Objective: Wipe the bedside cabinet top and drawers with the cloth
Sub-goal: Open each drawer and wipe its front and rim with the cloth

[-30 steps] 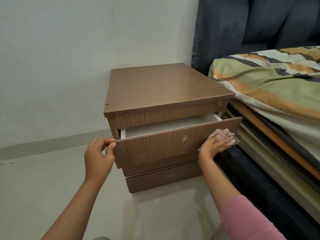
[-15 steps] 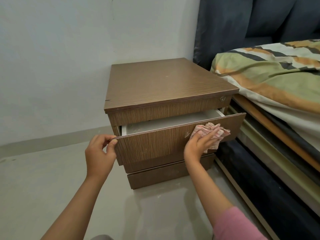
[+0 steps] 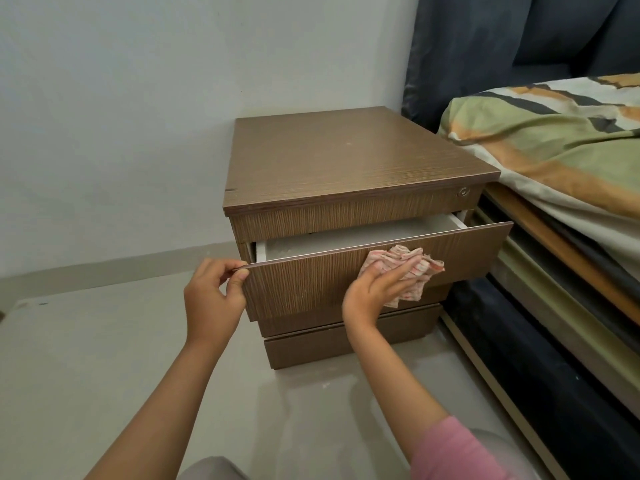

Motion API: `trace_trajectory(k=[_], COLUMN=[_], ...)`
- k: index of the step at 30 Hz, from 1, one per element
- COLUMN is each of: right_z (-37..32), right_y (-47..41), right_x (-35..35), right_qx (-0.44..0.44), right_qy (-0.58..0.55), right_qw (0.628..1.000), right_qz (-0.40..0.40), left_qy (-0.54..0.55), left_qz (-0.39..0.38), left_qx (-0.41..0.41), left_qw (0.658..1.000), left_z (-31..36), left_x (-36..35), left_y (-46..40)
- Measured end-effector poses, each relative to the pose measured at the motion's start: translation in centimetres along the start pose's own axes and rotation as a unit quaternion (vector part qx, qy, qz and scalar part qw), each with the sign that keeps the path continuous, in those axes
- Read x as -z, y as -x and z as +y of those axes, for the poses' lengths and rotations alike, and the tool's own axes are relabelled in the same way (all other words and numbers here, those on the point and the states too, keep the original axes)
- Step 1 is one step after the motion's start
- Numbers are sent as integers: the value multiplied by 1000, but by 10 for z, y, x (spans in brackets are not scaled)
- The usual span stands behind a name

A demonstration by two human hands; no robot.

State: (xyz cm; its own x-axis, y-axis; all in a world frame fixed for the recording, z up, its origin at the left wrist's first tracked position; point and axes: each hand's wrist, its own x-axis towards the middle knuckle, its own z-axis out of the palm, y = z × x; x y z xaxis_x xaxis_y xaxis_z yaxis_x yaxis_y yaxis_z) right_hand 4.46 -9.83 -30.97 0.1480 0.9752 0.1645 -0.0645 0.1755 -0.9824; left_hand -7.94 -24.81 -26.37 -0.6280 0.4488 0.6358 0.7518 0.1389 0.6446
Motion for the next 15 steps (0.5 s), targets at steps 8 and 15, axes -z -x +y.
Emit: trace_trajectory(k=[8, 15], right_z=[1, -18], right_y=[-9, 33], right_x=[7, -23], right_qx=[-29, 32], right_qy=[17, 2], right_qw=[999, 999], right_qz=[18, -37], left_qy=[-40, -86], left_qz=[-5, -18], left_qx=[-37, -51], left_qw=[998, 995], left_z=[-1, -1], left_x=[1, 3], left_y=[-1, -3])
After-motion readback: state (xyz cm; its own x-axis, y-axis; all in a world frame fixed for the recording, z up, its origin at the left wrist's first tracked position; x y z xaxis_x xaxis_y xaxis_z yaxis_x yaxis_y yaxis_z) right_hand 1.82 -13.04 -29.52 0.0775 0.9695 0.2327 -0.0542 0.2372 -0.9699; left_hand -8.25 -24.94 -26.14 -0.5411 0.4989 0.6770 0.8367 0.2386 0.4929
